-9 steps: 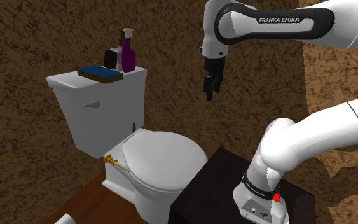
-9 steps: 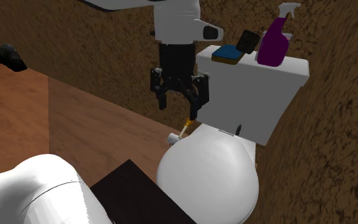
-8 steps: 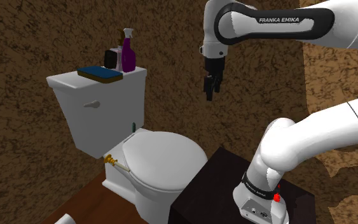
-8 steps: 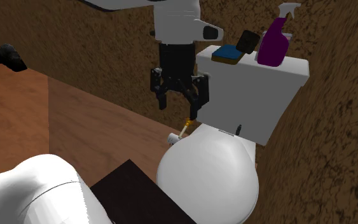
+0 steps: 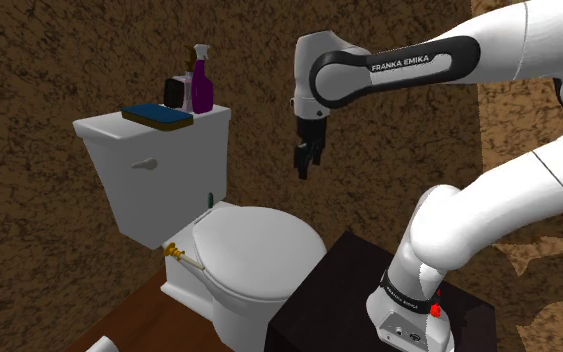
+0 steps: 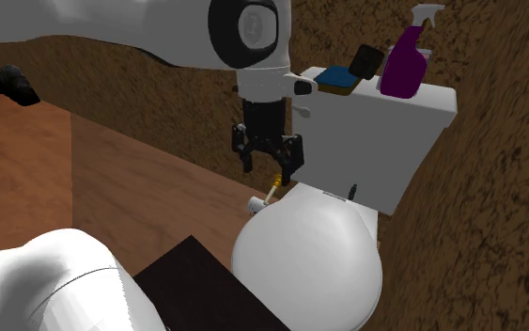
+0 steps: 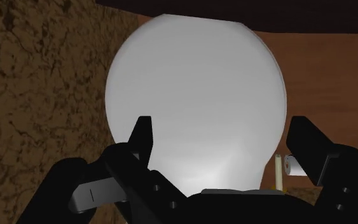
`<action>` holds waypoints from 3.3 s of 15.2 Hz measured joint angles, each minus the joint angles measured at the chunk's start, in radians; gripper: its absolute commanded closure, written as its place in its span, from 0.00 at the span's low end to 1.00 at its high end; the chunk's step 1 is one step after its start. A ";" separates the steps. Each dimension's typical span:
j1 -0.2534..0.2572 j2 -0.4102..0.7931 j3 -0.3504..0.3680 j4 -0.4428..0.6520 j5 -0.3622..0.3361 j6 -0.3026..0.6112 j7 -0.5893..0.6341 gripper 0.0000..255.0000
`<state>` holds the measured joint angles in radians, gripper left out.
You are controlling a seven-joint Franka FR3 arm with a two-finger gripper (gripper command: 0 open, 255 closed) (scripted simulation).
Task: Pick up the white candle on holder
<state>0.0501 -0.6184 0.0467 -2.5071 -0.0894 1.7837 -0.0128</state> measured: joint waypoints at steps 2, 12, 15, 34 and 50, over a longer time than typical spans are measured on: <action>0.010 0.057 0.019 -0.013 0.008 0.081 0.025 0.00; 0.036 0.360 0.097 -0.025 -0.008 0.456 0.138 0.00; 0.037 0.471 0.116 0.002 -0.039 0.555 0.180 0.00; 0.187 1.195 0.068 0.490 -0.354 0.874 0.499 0.00; 0.250 1.456 0.019 0.720 -0.396 0.932 0.543 1.00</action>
<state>0.3004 0.8373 0.0655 -1.7869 -0.4851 2.7152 0.5305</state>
